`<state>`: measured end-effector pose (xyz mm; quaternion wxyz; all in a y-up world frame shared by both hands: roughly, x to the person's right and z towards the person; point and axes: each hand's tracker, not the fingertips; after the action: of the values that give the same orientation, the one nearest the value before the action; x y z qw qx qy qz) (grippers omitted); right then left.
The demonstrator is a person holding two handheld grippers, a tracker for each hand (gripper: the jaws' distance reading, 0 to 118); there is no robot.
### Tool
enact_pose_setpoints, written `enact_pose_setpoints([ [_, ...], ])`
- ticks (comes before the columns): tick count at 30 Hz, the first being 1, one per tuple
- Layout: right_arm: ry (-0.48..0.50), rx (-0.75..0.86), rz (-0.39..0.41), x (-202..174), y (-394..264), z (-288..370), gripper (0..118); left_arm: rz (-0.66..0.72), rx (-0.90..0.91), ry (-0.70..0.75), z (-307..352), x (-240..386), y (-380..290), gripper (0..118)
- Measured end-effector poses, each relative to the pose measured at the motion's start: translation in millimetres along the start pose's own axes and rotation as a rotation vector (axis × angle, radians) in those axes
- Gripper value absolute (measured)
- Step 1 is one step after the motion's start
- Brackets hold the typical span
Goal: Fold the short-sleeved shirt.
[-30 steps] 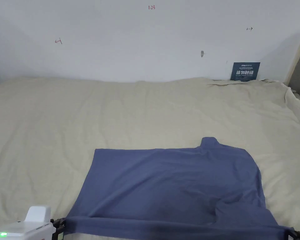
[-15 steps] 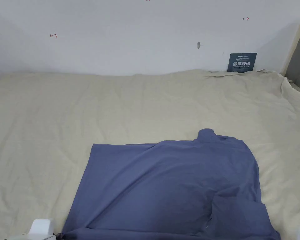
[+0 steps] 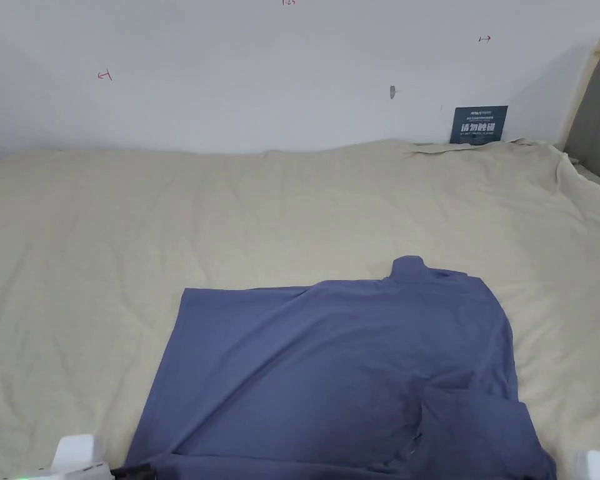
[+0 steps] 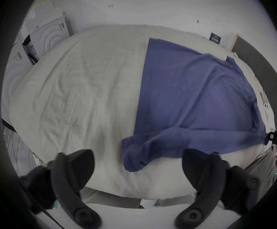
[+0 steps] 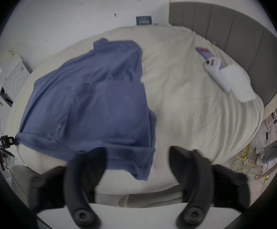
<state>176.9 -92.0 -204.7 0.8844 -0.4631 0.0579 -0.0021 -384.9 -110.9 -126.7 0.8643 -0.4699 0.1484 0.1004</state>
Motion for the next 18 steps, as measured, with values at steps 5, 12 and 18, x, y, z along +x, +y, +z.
enact_pose_setpoints([
  [5,0.044,0.165,0.032,-20.7,35.6,40.1,93,-0.012,0.176,-0.021,34.6,16.6,24.3,114],
  [12,0.067,0.456,0.086,-45.7,78.1,91.8,93,-0.058,0.47,-0.014,88.9,51.0,64.9,114],
  [18,-0.012,0.657,0.159,-67.0,83.8,116.5,93,-0.105,0.67,0.031,110.7,74.7,75.0,111],
])
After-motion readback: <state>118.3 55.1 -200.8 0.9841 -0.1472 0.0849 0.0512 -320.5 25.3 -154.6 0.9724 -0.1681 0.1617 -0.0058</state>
